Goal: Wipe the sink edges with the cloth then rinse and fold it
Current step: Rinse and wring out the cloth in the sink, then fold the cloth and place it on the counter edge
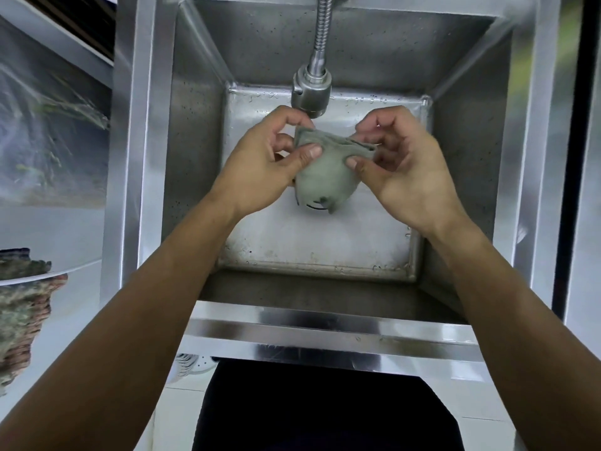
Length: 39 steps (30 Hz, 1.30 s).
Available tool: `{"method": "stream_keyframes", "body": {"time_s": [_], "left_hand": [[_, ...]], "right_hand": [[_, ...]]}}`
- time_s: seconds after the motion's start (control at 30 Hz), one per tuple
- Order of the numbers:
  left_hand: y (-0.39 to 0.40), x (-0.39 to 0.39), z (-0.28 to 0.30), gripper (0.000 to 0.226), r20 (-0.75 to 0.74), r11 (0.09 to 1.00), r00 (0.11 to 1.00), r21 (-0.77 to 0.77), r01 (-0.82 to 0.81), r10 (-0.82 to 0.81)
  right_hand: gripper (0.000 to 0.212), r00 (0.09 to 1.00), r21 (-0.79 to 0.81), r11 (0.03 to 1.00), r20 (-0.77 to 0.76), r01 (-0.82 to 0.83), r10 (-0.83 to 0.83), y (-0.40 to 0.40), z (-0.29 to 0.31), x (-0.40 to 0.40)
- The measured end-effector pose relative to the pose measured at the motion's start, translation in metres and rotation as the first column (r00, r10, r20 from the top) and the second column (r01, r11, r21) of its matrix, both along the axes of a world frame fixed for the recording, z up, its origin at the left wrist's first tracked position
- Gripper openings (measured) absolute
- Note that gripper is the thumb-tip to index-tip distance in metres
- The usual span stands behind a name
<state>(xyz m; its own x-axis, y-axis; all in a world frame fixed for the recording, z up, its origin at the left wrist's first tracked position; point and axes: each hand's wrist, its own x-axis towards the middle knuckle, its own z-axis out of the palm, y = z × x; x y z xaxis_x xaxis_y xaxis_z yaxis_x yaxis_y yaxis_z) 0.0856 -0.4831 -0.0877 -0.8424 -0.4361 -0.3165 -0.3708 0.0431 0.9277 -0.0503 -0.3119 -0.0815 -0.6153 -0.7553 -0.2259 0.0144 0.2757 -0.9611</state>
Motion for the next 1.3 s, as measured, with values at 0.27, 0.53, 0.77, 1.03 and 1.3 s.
{"method": "stream_keyframes", "body": {"time_s": [0.27,0.53,0.77,1.03,1.3], "left_hand": [[0.014,0.022,0.03,0.034,-0.132,0.991,0.986,-0.099,0.093,-0.106],[0.031,0.03,0.072,0.028,-0.087,0.961,0.964,-0.136,0.24,-0.253],[0.094,0.015,0.149,0.019,-0.185,0.869,0.855,-0.214,0.446,-0.484],[0.24,-0.002,0.194,0.014,-0.219,0.685,0.654,-0.341,0.644,-0.724],[0.388,0.01,0.17,0.018,-0.168,0.617,0.595,-0.265,0.741,-0.786]], "right_hand": [[0.011,0.995,-0.069,0.993,-0.006,0.096,-0.097,0.015,0.037,0.018],[0.037,0.962,-0.022,0.97,-0.126,0.241,-0.242,0.056,0.089,0.065],[0.032,0.818,-0.075,0.895,-0.379,0.439,-0.432,0.138,0.162,0.108],[0.021,0.615,0.055,0.714,-0.557,0.698,-0.558,0.286,0.212,0.145],[0.023,0.604,0.165,0.627,-0.533,0.761,-0.593,0.432,0.206,0.169]]}}
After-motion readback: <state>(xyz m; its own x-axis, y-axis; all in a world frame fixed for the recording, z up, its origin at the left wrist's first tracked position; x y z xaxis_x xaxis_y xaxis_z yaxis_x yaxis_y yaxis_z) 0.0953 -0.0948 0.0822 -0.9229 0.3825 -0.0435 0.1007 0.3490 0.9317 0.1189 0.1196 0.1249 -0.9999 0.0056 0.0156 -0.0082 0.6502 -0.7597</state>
